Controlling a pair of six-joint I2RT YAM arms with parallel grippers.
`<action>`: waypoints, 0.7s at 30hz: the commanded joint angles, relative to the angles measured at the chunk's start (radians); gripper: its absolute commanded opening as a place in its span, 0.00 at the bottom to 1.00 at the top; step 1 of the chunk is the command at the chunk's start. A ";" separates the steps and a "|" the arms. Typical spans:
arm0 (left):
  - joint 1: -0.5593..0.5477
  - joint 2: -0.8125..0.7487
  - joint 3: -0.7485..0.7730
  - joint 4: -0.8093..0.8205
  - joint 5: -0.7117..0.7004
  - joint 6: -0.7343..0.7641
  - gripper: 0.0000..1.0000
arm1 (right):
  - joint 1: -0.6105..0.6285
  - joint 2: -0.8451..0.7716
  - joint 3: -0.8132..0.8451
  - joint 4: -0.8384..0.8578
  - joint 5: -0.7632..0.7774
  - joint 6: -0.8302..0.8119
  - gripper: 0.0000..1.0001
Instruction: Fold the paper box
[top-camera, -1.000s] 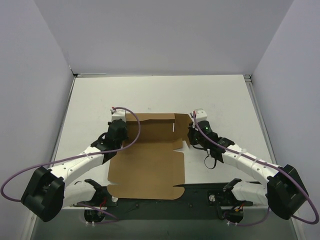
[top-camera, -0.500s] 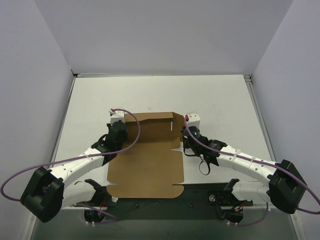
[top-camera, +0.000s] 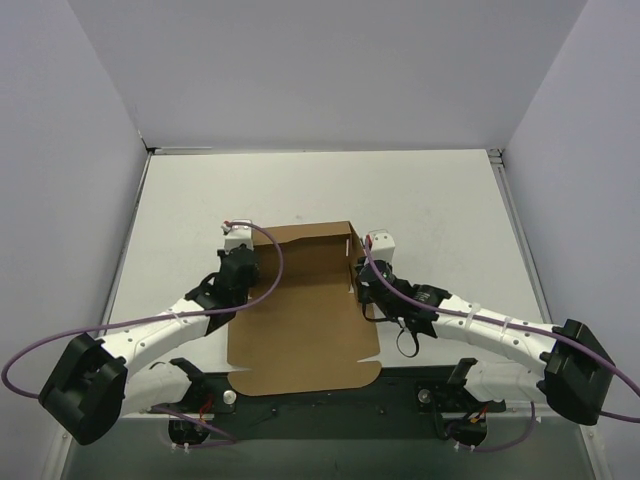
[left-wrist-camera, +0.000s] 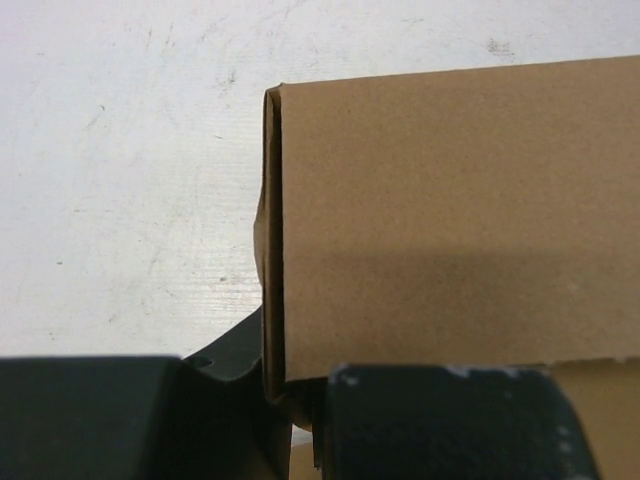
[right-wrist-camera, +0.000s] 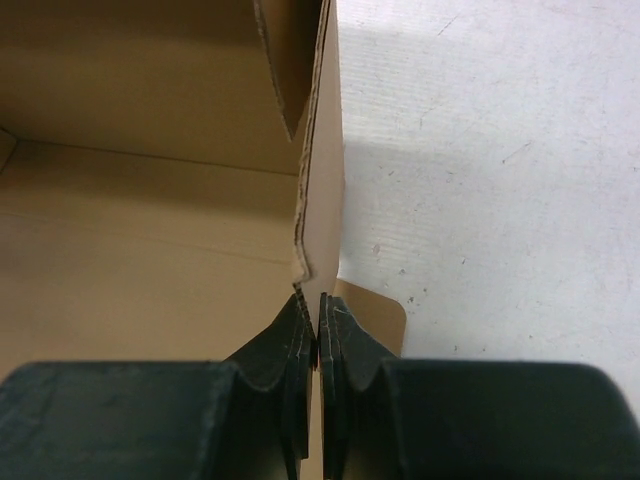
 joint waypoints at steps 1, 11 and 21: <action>-0.061 -0.012 -0.019 0.046 0.086 0.006 0.00 | 0.020 0.005 0.041 0.034 -0.043 0.030 0.00; -0.170 0.034 -0.015 0.049 0.017 -0.026 0.00 | 0.041 0.100 0.080 0.044 0.015 0.013 0.00; -0.172 0.012 -0.036 0.026 -0.030 -0.022 0.00 | 0.037 0.097 0.097 -0.048 0.091 0.079 0.34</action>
